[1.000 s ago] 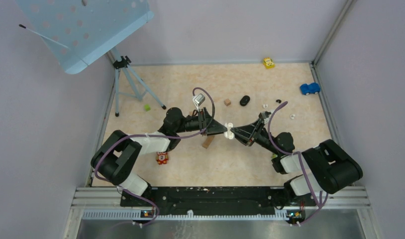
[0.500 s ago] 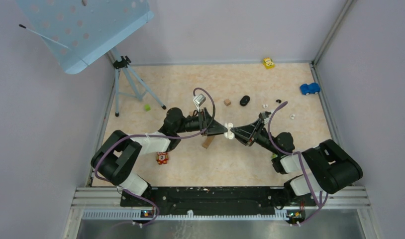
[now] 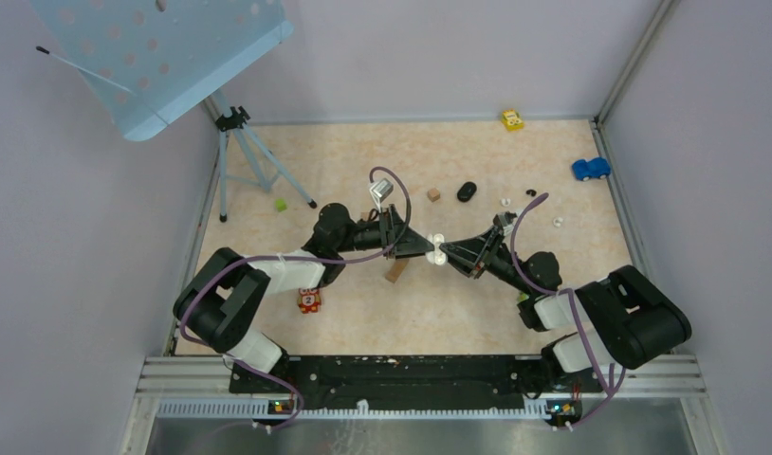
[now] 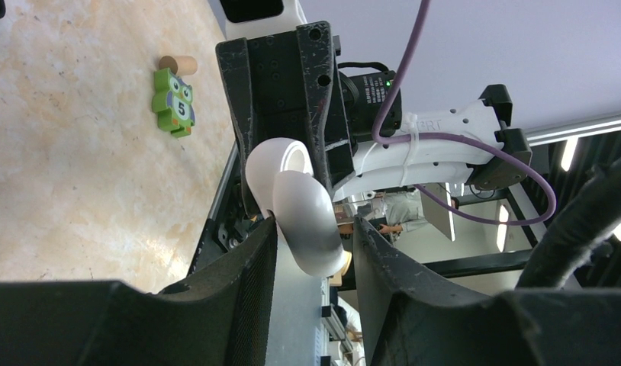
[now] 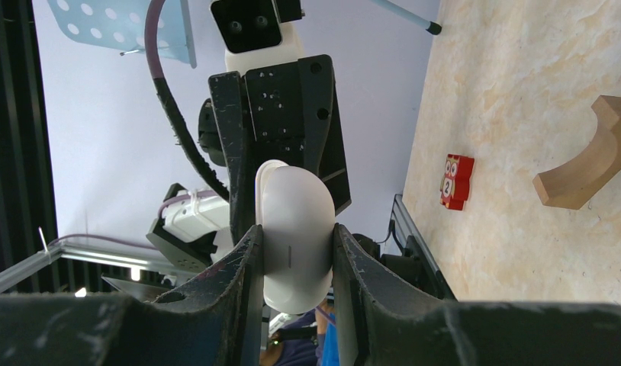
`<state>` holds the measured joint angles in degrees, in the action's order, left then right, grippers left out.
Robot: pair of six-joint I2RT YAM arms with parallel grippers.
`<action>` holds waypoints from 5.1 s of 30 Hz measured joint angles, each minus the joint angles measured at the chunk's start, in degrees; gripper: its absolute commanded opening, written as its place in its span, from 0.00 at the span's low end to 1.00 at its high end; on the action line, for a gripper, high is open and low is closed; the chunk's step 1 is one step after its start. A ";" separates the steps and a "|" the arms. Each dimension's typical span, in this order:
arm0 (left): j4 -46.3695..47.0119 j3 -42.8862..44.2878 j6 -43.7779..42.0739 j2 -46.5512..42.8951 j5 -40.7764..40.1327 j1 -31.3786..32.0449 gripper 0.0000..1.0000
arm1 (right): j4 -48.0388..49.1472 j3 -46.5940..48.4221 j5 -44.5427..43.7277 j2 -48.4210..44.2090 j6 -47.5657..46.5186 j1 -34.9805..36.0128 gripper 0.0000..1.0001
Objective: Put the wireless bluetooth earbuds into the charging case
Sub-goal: Pass from the right arm to the left, then pass from the left arm to the right, then pass from the right arm to the left
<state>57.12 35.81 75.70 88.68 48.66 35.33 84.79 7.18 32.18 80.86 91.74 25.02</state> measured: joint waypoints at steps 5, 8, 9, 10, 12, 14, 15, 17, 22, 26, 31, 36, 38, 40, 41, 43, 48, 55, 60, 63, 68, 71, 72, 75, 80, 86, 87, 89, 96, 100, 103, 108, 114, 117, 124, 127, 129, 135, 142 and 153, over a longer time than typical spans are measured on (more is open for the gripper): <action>-5.33 2.43 -1.64 0.00 1.33 0.00 0.49 | 0.00 0.00 0.00 0.00 -0.02 0.00 0.00; -6.86 3.45 -1.95 -0.02 2.16 0.02 0.49 | 0.00 0.00 0.02 0.00 -0.02 0.00 0.00; -7.37 3.58 -2.01 -0.04 2.36 0.00 0.49 | 0.00 0.00 0.00 0.00 -0.04 0.00 0.00; -7.98 3.61 -2.12 -0.04 2.56 0.00 0.49 | 0.00 0.00 0.00 0.00 -0.02 0.00 0.00; -9.11 3.63 -2.21 -0.04 2.95 0.02 0.49 | 0.00 0.00 0.00 0.00 -0.02 0.00 0.00; -10.10 3.65 -2.23 -0.04 3.06 0.02 0.52 | 0.00 0.00 0.02 0.00 -0.04 0.07 0.00; -10.62 3.74 -2.23 -0.04 3.21 0.02 0.53 | 0.00 0.00 0.02 0.00 -0.04 0.09 0.00; -11.30 3.85 -2.32 -0.04 3.32 0.00 0.53 | 0.00 0.00 0.02 0.00 -0.04 0.09 0.00; -11.91 3.87 -2.29 -0.13 3.34 0.02 0.51 | 0.00 0.00 0.02 0.00 -0.04 0.11 0.00; -11.76 3.85 -2.10 -0.15 3.10 0.00 0.51 | 0.00 0.00 0.02 0.00 -0.04 0.11 0.00; -10.67 3.85 -1.38 -0.42 2.71 0.02 0.53 | 0.00 0.00 0.02 0.00 -0.02 0.11 0.00; -9.33 3.87 -0.37 -0.46 2.69 0.00 0.49 | 0.00 0.00 0.02 0.00 -0.02 0.11 0.00; -9.01 3.87 -0.15 -0.46 2.69 0.00 0.47 | 0.00 0.00 0.02 0.00 -0.04 0.11 0.00; -8.94 3.87 -0.11 -0.46 2.67 0.00 0.45 | 0.00 0.00 0.02 0.00 -0.02 0.11 0.00; -8.94 3.87 -0.09 -0.46 2.67 0.00 0.43 | 0.00 0.00 0.02 0.00 -0.02 0.11 0.00; -8.96 3.85 -0.13 -0.46 2.54 0.00 0.40 | 0.04 0.00 0.02 0.00 -0.02 0.11 0.00; -9.55 3.85 -0.39 -0.46 2.23 -0.02 0.30 | 0.39 -0.02 -0.02 0.00 -0.07 0.11 0.00; -9.81 3.85 -0.37 -0.50 2.08 -0.02 0.15 | 0.42 -0.02 -0.09 0.00 -0.22 0.11 0.00; -10.95 3.85 -0.68 -1.16 1.86 0.00 0.00 | 0.48 -0.02 -0.02 0.00 -0.20 0.11 0.28; -12.17 3.85 -1.40 -1.66 1.62 0.00 0.00 | 0.50 -0.04 -0.02 0.00 -0.20 0.11 0.52; -14.78 3.85 -3.93 -2.69 1.38 -0.48 0.00 | 0.74 -0.87 -0.48 -0.02 -0.17 0.11 0.67; -17.11 3.85 -5.46 -3.48 1.42 -1.75 0.00 | 0.37 -2.16 -1.11 -2.08 -0.90 -0.09 0.68; -18.27 3.85 -6.08 -3.87 1.42 -2.40 0.00 | -0.59 -2.56 -1.18 -3.98 -1.51 -0.17 0.68; -21.66 3.87 -8.41 -4.92 1.86 -4.39 0.00 | -7.78 -2.64 -1.14 -12.28 -4.63 -1.16 0.68; -28.89 5.22 -13.55 -5.70 4.59 -6.88 0.00 | -41.75 4.37 -3.91 -30.53 -19.06 -2.05 0.72; -30.62 6.51 -15.89 -5.66 10.91 -6.97 0.00 | -59.23 15.96 -1.57 -33.59 -33.14 -1.51 0.73; -30.62 6.54 -15.89 -5.66 11.61 -6.95 0.00 | -59.63 16.61 -0.98 -32.26 -34.32 -1.03 0.73; -30.62 6.54 -15.87 -5.66 12.66 -6.95 0.00 | -60.52 16.92 -0.59 -29.14 -35.93 0.55 0.72; -30.60 6.54 -15.67 -5.66 13.75 -6.95 0.00 | -60.41 17.00 1.38 -21.88 -37.77 4.74 0.62; -30.53 6.54 -15.56 -5.66 13.75 -6.95 0.00 | -59.41 17.40 2.32 -20.02 -37.70 5.29 0.56; -29.99 6.54 -15.21 -5.66 13.75 -6.95 0.00 | -57.88 17.40 2.89 -19.47 -37.51 5.35 0.56; -28.52 6.54 -14.32 -5.64 13.99 -6.95 0.00 | -53.11 17.35 3.98 -17.33 -35.54 5.75 0.55; -27.54 6.54 -14.10 -5.64 14.14 -6.95 0.00 | -48.28 17.27 4.61 -14.47 -33.35 6.62 0.43; -27.54 6.54 -14.08 -5.64 14.16 -6.95 0.08 | -46.71 17.25 4.81 -13.88 -32.50 6.78 0.28; -26.73 6.54 -13.92 -5.64 15.02 -7.10 0.28 | -46.03 16.74 4.07 -13.68 -30.69 6.75 0.07; -26.71 6.54 -13.94 -5.64 15.02 -7.08 0.41 | -44.70 16.06 3.87 -13.68 -30.10 6.75 0.04; -26.71 6.54 -13.79 -5.64 14.95 -7.08 0.51 | -43.93 15.67 3.82 -13.68 -29.77 6.75 0.03; -26.43 6.51 -13.27 -5.64 14.73 -7.10 0.51 | -43.21 15.21 3.82 -13.68 -29.53 6.78 0.02; -26.25 6.51 -13.27 -5.68 14.27 -7.10 0.56 | -43.06 15.21 3.82 -13.68 -29.53 6.78 0.01; -29.14 6.51 -15.80 -6.05 13.57 -7.10 0.48 | -42.64 14.80 3.63 -13.73 -29.07 6.78 0.01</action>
<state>27.99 42.33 59.90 82.63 62.24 28.23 42.15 21.98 35.81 67.13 62.67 31.79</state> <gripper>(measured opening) 0.535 0.253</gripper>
